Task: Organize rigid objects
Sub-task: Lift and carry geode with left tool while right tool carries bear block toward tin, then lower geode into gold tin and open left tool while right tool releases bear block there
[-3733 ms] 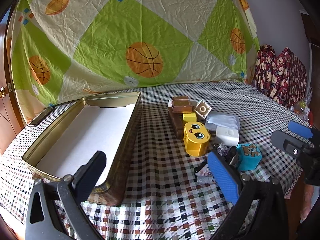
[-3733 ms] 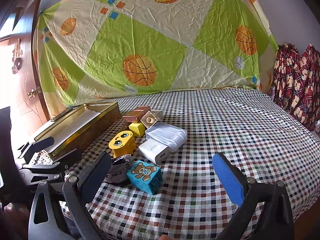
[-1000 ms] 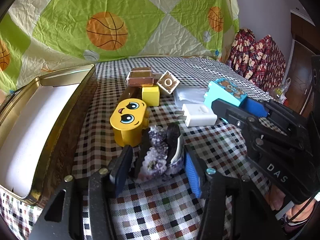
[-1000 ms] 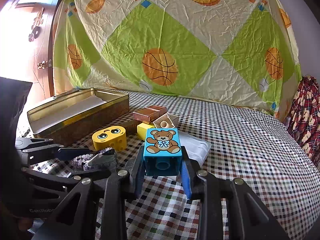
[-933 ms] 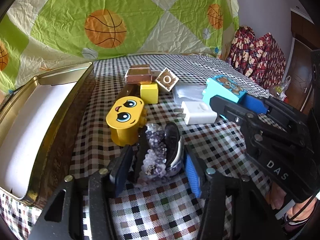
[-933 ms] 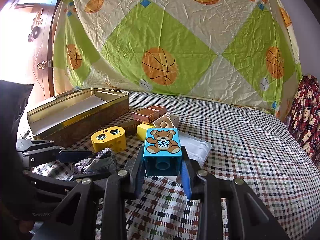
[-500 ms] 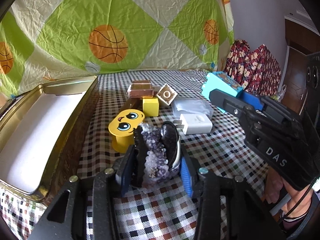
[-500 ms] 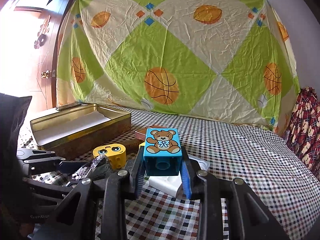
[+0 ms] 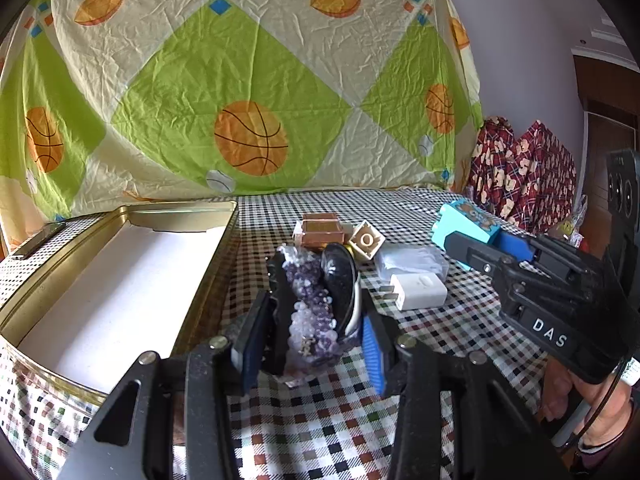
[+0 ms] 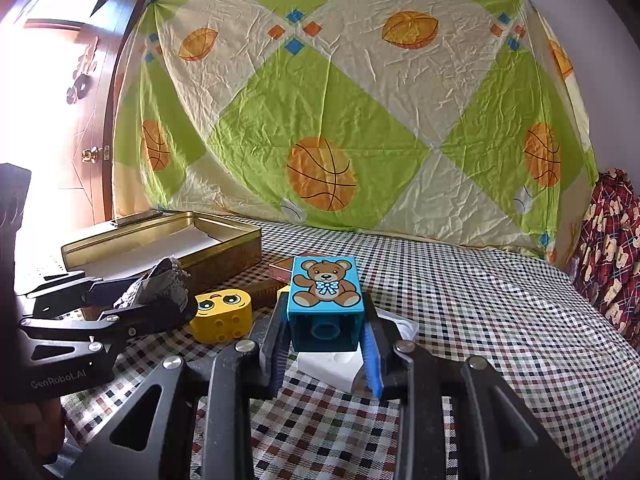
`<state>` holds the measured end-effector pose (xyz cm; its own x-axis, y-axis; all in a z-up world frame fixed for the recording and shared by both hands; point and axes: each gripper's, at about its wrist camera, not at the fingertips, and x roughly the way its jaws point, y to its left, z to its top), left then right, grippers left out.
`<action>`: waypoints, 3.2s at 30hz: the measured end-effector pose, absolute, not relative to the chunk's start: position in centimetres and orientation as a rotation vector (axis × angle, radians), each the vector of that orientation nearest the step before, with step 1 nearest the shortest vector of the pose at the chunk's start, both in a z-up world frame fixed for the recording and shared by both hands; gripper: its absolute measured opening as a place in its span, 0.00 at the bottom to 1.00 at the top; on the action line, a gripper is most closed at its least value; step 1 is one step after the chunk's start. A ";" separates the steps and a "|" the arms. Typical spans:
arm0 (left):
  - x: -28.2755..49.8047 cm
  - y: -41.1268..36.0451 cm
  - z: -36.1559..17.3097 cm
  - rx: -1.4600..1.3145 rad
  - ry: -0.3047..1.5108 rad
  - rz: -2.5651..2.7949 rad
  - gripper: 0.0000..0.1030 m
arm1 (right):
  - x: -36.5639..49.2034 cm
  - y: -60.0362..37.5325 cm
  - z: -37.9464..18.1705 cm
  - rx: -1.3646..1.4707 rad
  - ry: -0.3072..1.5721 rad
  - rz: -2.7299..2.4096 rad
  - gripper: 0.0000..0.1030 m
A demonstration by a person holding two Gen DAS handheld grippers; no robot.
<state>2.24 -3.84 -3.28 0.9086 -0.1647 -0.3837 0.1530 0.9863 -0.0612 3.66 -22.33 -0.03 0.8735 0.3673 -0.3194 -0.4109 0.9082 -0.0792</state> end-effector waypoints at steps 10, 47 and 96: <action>1.5 -3.7 -3.2 -0.016 0.339 -0.139 0.40 | 2.7 -22.6 0.1 -0.146 0.238 0.398 0.33; 0.2 -2.5 -2.7 -0.024 0.266 -0.113 0.40 | 1.9 -21.3 0.3 -0.128 0.183 0.361 0.33; -0.7 6.4 -1.6 -0.125 0.250 0.056 0.40 | 2.3 -11.7 0.4 -0.173 0.291 0.568 0.33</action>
<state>-0.72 6.43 -1.63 0.9673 0.0393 -0.2505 -0.0705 0.9906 -0.1168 2.32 -11.66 0.44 0.8036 0.5031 -0.3179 -0.5517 0.8301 -0.0809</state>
